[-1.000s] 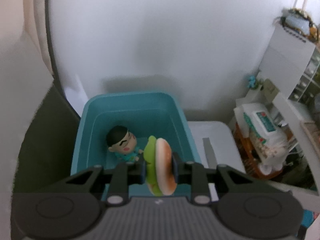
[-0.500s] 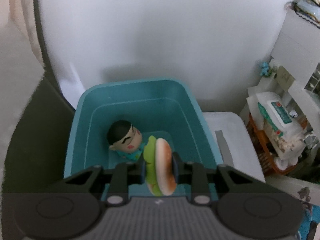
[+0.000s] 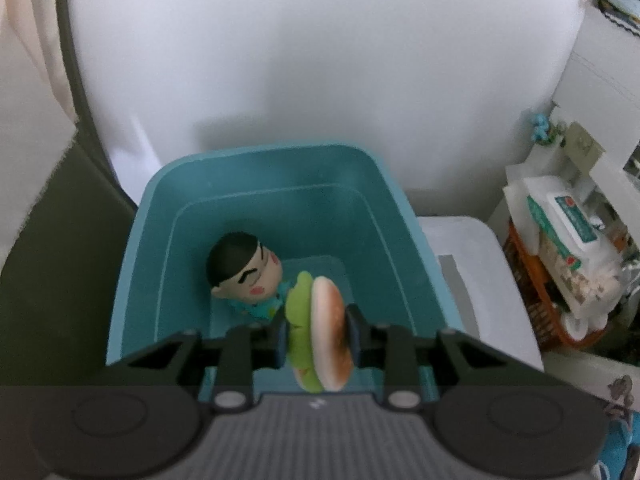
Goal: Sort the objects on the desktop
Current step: 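Open the left gripper to drop the hamburger into the bin, then raise the empty left gripper away from the teal bin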
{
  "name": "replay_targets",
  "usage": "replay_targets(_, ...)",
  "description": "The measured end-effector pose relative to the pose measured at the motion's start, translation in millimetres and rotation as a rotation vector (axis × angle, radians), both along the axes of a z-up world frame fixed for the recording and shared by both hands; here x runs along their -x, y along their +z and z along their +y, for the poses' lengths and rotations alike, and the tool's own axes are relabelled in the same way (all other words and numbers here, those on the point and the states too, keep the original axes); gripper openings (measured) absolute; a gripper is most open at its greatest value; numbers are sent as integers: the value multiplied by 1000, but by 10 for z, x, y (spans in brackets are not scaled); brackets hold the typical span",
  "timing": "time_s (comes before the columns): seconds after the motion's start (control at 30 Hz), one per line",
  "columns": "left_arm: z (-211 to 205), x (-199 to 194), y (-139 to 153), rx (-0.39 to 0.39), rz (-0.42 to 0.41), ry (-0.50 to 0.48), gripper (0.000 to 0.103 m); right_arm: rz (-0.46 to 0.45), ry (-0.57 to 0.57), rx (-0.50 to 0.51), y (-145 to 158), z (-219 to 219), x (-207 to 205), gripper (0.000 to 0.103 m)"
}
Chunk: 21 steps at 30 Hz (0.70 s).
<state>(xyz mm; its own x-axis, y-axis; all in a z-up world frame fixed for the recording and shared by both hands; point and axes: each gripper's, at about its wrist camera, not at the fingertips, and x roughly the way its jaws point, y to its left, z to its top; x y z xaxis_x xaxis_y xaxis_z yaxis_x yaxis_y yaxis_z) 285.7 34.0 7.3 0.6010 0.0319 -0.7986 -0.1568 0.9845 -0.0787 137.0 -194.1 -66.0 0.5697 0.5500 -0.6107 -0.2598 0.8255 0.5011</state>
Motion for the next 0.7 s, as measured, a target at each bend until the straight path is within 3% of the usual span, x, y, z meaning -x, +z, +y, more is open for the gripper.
replay_targets(0.37,3,102,14,8,18,13,47,0,-10,-4,12,-25,5,97)
replay_targets(0.7,41,276,199,-7,5,16,49,3,-18,11,-1,-41,-17,97)
